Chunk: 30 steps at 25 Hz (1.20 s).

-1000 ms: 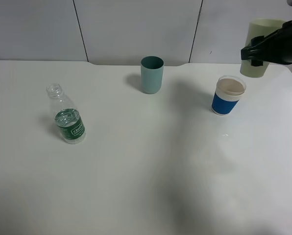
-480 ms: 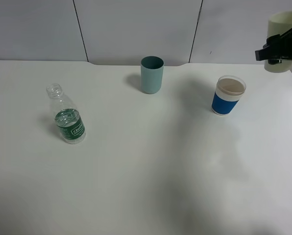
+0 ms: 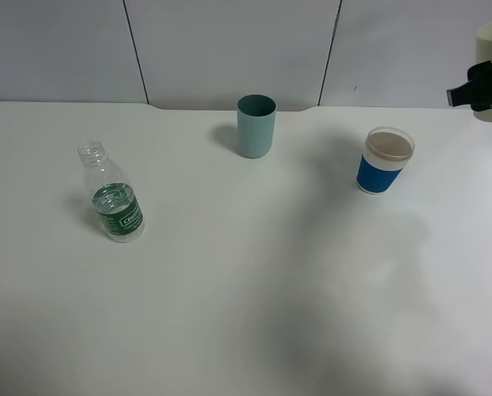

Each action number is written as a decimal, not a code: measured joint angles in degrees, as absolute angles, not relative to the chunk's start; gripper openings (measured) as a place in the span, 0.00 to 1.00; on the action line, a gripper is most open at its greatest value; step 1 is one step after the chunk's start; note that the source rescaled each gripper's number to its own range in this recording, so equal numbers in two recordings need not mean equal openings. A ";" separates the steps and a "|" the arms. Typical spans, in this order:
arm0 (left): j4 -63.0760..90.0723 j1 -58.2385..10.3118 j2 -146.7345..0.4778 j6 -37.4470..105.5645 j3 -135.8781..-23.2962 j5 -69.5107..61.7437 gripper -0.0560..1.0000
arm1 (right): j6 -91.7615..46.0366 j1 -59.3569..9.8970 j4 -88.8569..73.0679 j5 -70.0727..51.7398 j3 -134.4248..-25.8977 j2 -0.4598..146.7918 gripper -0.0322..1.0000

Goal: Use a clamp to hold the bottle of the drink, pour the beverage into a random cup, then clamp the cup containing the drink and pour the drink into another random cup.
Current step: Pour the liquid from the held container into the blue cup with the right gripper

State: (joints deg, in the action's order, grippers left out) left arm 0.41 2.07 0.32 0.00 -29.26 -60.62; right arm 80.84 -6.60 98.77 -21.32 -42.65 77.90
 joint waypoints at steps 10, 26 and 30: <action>0.41 2.07 0.32 0.00 -29.26 -60.62 1.00 | 80.74 -6.60 98.77 -23.34 -40.78 79.25 0.06; 0.41 2.07 0.32 0.00 -29.26 -60.67 1.00 | 78.68 -12.15 98.77 -28.43 -40.24 83.36 0.06; 0.41 2.07 0.32 0.00 -29.26 -60.67 1.00 | 78.68 -12.15 98.77 -28.43 -40.24 83.36 0.06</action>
State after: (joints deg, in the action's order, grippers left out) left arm 0.41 2.07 0.32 0.00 -29.26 -60.67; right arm 78.68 -12.15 98.77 -28.43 -40.24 83.36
